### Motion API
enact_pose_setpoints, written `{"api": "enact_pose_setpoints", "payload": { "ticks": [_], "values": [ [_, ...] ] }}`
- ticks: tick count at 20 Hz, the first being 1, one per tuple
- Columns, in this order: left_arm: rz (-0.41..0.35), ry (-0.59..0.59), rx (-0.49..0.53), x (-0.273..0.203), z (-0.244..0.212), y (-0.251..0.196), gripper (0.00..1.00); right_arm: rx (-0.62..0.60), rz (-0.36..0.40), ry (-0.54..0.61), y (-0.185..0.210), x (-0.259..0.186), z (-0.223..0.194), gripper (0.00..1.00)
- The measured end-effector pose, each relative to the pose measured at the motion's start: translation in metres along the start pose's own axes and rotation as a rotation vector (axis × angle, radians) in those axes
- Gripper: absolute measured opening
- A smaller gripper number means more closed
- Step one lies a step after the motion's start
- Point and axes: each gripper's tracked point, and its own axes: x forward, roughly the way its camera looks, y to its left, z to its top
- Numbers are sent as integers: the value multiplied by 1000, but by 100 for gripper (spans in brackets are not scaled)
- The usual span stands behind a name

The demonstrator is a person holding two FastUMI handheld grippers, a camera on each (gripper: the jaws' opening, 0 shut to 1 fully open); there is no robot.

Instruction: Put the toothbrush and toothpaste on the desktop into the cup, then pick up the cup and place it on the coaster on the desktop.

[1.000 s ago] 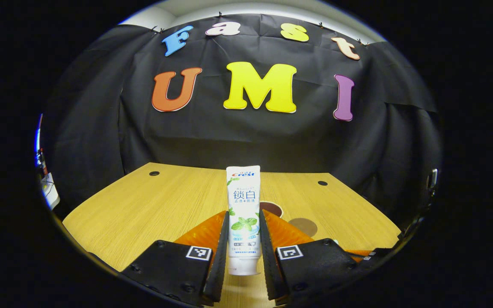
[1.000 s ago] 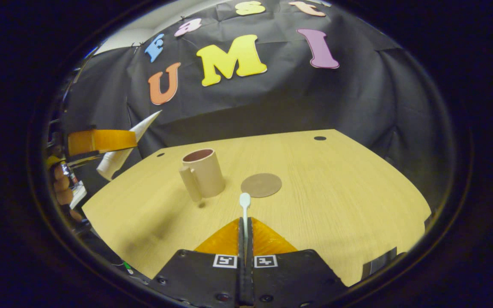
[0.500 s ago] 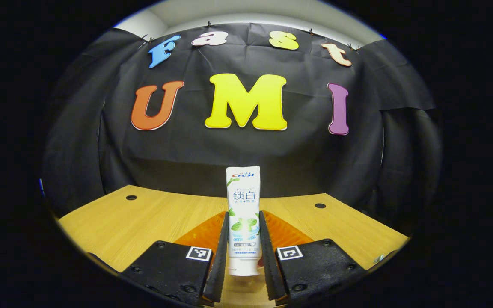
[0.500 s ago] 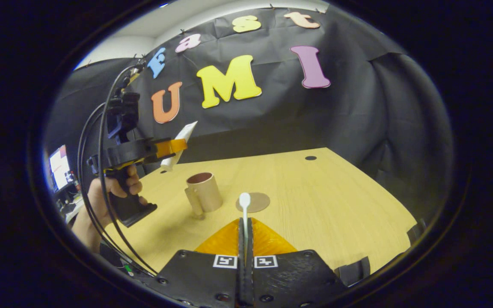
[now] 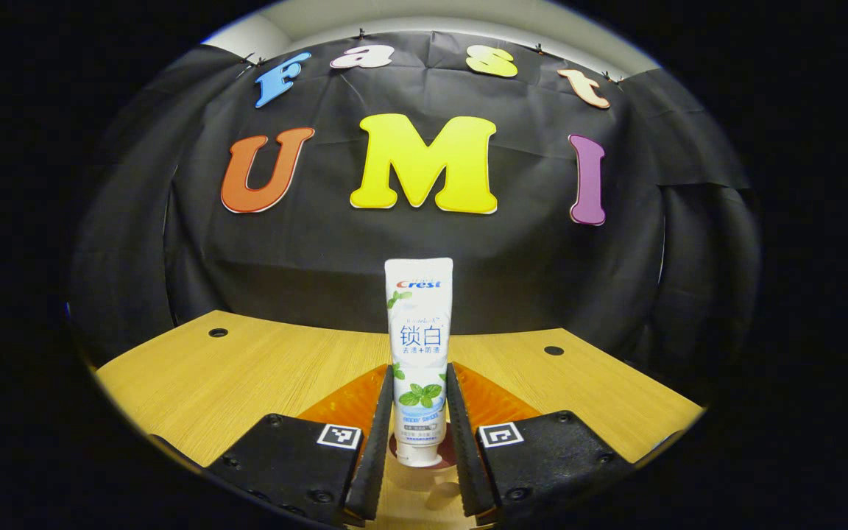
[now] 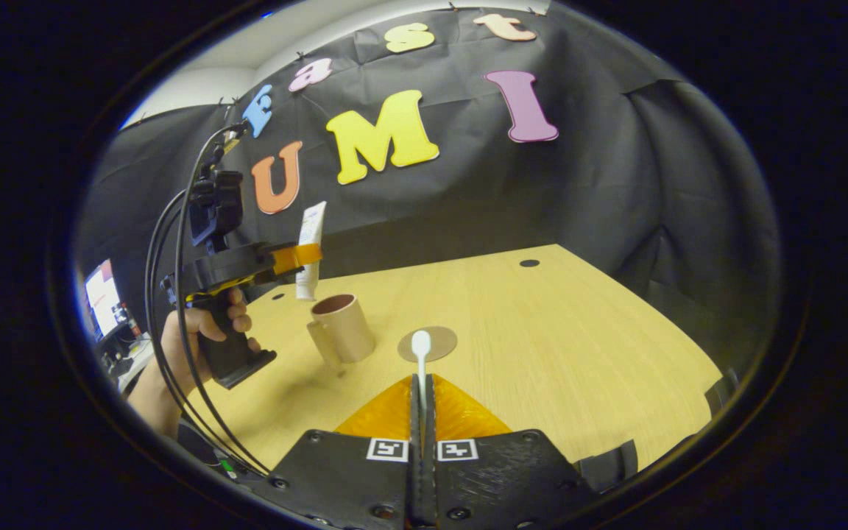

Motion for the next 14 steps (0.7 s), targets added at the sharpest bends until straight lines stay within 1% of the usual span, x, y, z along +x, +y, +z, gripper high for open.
{"api": "enact_pose_setpoints", "payload": {
  "ticks": [3, 10, 14],
  "values": [
    [-3, 3, -3, -1, 1, -2, 44, 3, -11, -4, -5, -2, 1, 0],
    [-2, 18, -6, -1, -3, -3, 45, -2, -6, -3, -3, -3, 1, 0],
    [8, 9, -16, -3, -1, 2, 49, -4, -16, 5, -6, 0, -2, 0]
  ]
}}
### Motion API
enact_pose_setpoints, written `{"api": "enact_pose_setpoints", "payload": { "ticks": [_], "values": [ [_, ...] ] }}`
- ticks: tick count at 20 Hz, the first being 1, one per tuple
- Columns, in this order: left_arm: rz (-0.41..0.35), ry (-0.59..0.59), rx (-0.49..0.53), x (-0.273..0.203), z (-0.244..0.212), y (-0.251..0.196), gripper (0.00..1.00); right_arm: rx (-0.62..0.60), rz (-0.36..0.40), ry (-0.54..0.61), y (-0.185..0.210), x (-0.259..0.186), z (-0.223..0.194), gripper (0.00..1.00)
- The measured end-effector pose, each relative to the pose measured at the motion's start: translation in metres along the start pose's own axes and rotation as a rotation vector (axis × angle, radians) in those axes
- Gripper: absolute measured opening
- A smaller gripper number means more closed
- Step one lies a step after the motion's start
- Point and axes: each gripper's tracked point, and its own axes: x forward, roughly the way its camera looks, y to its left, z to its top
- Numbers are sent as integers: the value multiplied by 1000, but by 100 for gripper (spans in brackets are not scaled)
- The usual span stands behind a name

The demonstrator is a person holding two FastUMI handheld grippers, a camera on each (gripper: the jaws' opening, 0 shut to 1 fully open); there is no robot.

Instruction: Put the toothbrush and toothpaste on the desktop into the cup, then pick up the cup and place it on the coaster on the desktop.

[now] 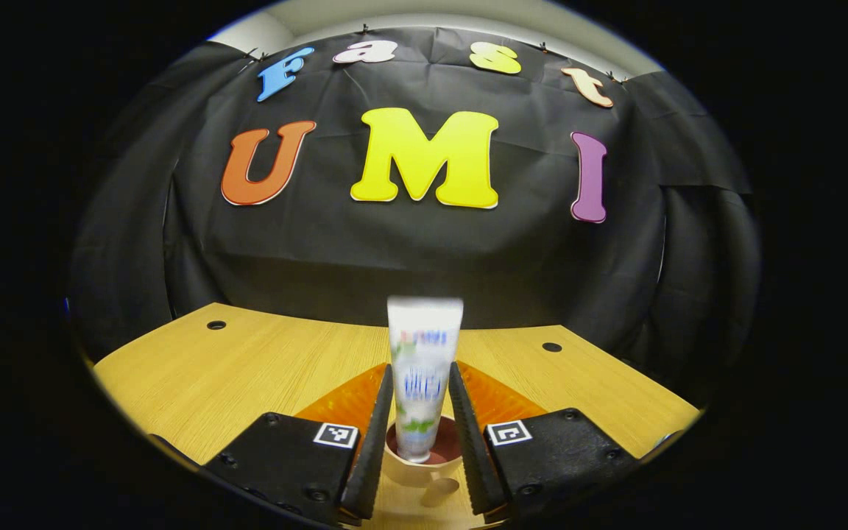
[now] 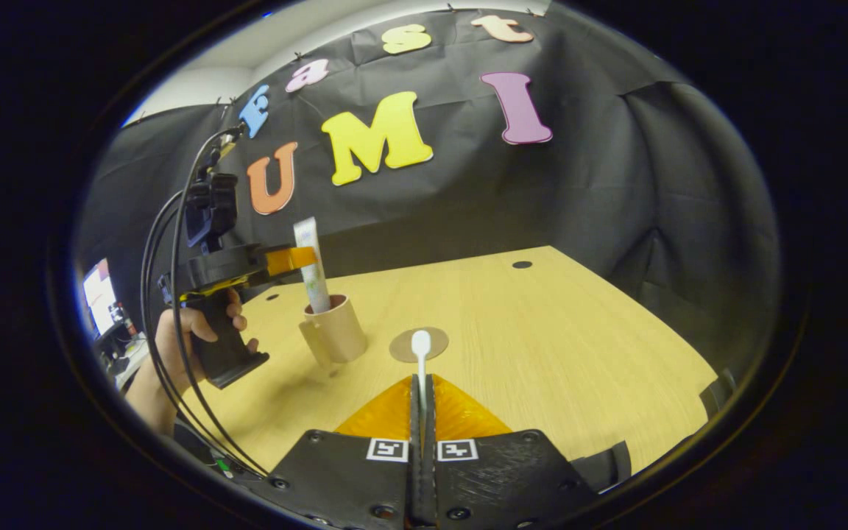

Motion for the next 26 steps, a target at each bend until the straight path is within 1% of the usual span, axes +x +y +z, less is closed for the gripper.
{"api": "enact_pose_setpoints", "payload": {
  "ticks": [2, 3, 6, 7, 8, 9, 11, 13, 15, 16, 17, 18, 20, 23, 26],
  "values": [
    [11, -10, 7, -4, 3, 5, 55, 4, 4, 9, 3, 2, -2, 0],
    [21, -18, 9, -6, 7, 11, 59, 0, 9, 6, 6, 3, 0, 0],
    [37, -33, 9, -14, 10, 24, 61, -33, 61, -17, 23, 10, 14, 0],
    [52, -29, 14, -19, 8, 32, 76, -51, 77, -31, 30, 17, 25, 0],
    [65, -32, 13, -26, 10, 40, 71, -68, 90, -51, 36, 24, 36, 0],
    [78, -37, 9, -32, 11, 49, 79, -81, 115, -80, 47, 31, 52, 0],
    [112, -45, 3, -46, 8, 67, 89, -116, 162, -138, 74, 49, 83, 0],
    [133, -31, 3, -56, -2, 81, 95, -160, 200, -205, 98, 69, 115, 0],
    [160, -9, 7, -67, -13, 97, 97, -163, 251, -270, 128, 89, 141, 0],
    [170, 0, 0, -73, -18, 105, 100, -162, 281, -300, 143, 99, 151, 0],
    [175, 7, -8, -77, -23, 110, 97, -169, 302, -323, 157, 108, 160, 2],
    [183, 16, -12, -83, -27, 115, 97, -178, 329, -333, 170, 119, 161, 0],
    [202, 22, -16, -94, -31, 126, 98, -167, 372, -324, 192, 138, 162, 0],
    [212, 17, -37, -104, -33, 137, 97, -114, 416, -324, 215, 153, 168, 0],
    [213, 23, -47, -104, -32, 137, 97, -105, 422, -346, 223, 163, 169, 0]
  ]
}}
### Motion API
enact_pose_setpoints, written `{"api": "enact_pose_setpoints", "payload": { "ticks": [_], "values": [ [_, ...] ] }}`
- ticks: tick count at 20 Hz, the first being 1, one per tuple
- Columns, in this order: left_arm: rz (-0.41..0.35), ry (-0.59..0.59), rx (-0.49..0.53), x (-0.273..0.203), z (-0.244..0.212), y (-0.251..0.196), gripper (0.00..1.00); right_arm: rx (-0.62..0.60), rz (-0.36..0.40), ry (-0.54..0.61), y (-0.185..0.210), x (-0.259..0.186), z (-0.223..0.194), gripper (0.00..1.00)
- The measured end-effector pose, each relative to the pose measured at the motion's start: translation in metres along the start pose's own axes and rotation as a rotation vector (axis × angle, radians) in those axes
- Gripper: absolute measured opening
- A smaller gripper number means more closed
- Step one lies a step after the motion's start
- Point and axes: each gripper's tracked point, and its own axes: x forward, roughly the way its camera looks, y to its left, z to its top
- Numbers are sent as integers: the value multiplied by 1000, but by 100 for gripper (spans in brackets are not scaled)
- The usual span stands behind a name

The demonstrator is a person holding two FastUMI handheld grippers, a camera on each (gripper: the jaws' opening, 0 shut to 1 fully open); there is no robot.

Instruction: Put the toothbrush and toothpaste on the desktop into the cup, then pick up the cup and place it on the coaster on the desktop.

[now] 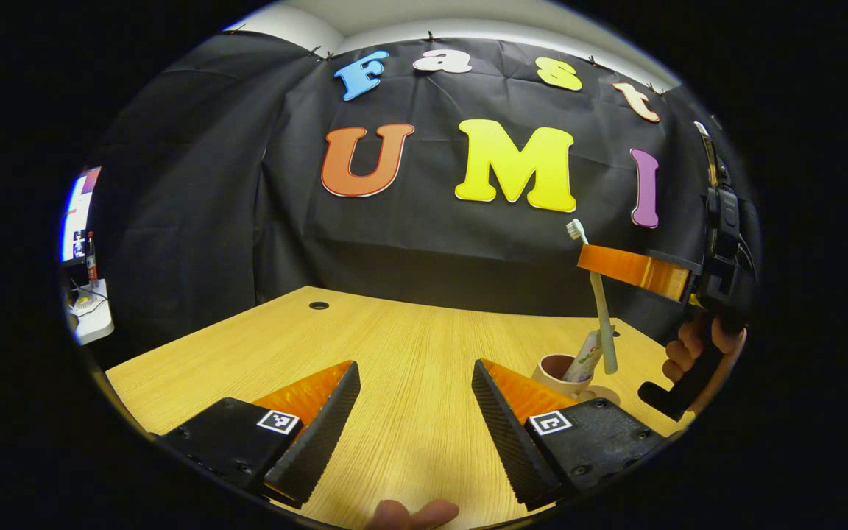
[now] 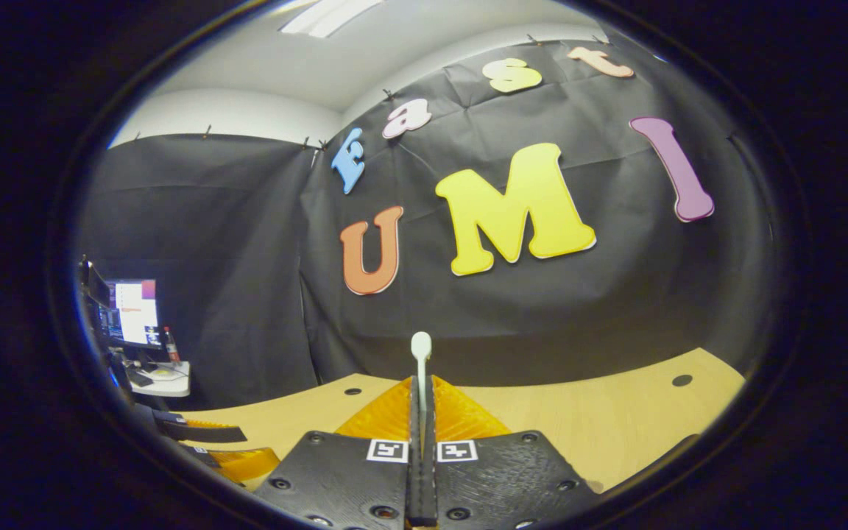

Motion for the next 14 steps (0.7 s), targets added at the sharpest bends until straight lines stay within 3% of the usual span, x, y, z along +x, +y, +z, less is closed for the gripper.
{"api": "enact_pose_setpoints", "payload": {
  "ticks": [7, 14],
  "values": [
    [-2, -2, 11, -2, -1, 1, 98, -69, 33, -67, 5, 21, -7, 0],
    [-9, -23, 19, -4, 2, 0, 98, 43, 92, -44, 6, 10, -5, 0]
  ]
}}
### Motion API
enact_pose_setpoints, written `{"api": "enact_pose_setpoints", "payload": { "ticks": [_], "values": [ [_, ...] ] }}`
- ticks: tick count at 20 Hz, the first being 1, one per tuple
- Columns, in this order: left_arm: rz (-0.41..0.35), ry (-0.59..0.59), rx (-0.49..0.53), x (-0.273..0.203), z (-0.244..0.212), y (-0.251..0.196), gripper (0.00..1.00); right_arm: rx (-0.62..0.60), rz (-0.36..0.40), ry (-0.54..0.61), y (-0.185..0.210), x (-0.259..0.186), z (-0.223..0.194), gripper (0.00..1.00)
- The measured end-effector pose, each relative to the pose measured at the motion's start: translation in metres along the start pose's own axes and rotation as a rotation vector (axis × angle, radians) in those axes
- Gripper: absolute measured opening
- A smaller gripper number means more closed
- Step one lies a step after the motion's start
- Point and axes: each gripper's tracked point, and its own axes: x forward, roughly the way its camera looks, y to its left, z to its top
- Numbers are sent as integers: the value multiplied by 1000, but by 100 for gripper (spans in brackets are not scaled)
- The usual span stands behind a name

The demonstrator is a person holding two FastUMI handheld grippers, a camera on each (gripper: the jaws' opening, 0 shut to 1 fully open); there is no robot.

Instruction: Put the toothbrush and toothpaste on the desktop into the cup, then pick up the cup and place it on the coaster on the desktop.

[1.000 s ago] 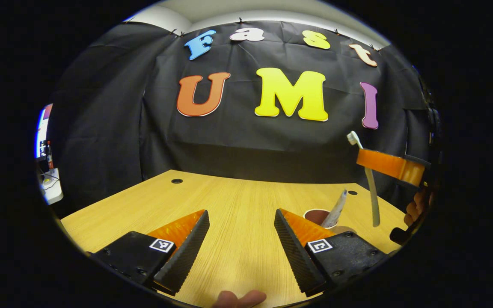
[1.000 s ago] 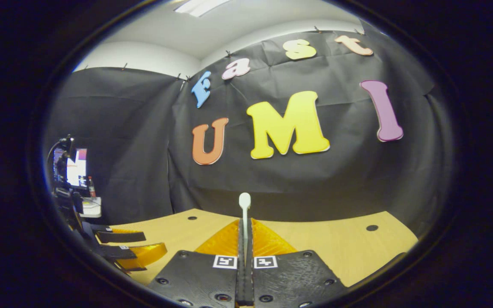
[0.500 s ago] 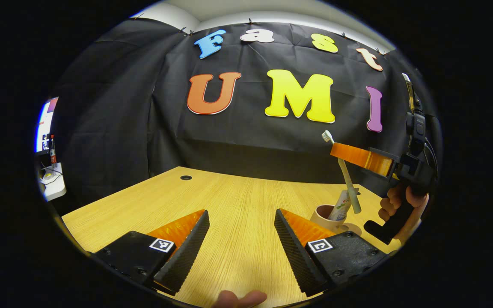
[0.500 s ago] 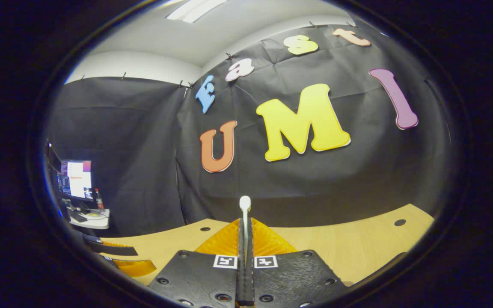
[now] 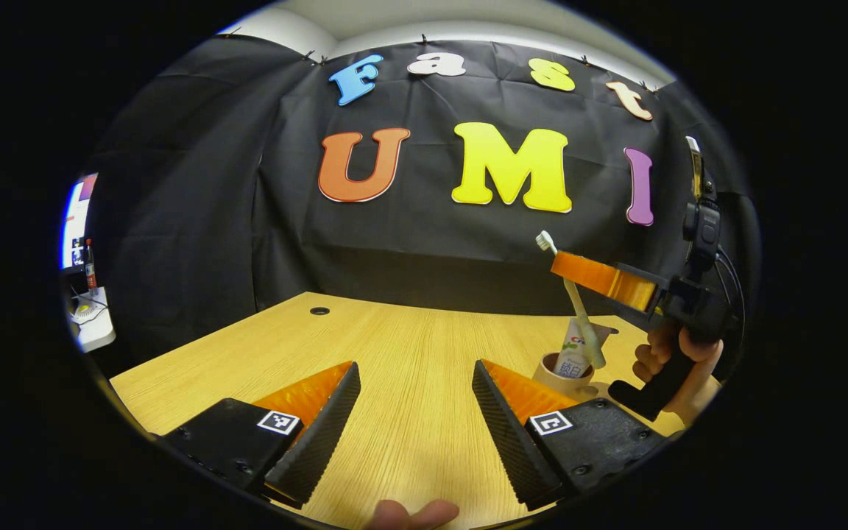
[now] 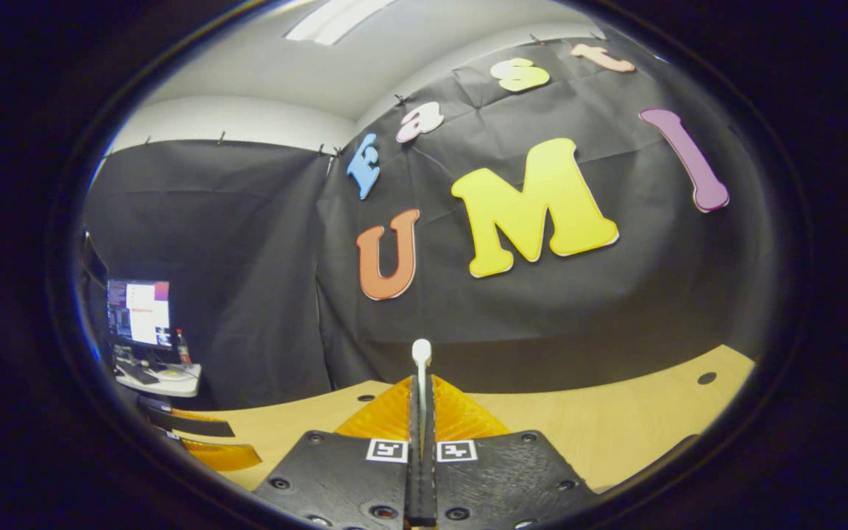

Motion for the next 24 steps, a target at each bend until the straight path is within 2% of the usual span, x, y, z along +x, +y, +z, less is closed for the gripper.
{"api": "enact_pose_setpoints", "payload": {
  "ticks": [3, 11, 18, 23, 24],
  "values": [
    [-13, -4, -4, -2, 1, -1, 98, -9, -20, -46, -10, -11, 24, 0],
    [-28, -13, 19, -10, -2, -7, 98, -55, -104, -75, -51, -18, 32, 0],
    [-37, -12, 20, -16, 1, -11, 98, -85, -134, -75, -63, 11, 6, 0],
    [-17, -25, 27, -19, 4, -2, 98, -30, -115, -71, -49, 20, -12, 0],
    [-18, -21, 25, -19, 4, -2, 88, -36, -115, -78, -47, 18, -13, 0]
  ]
}}
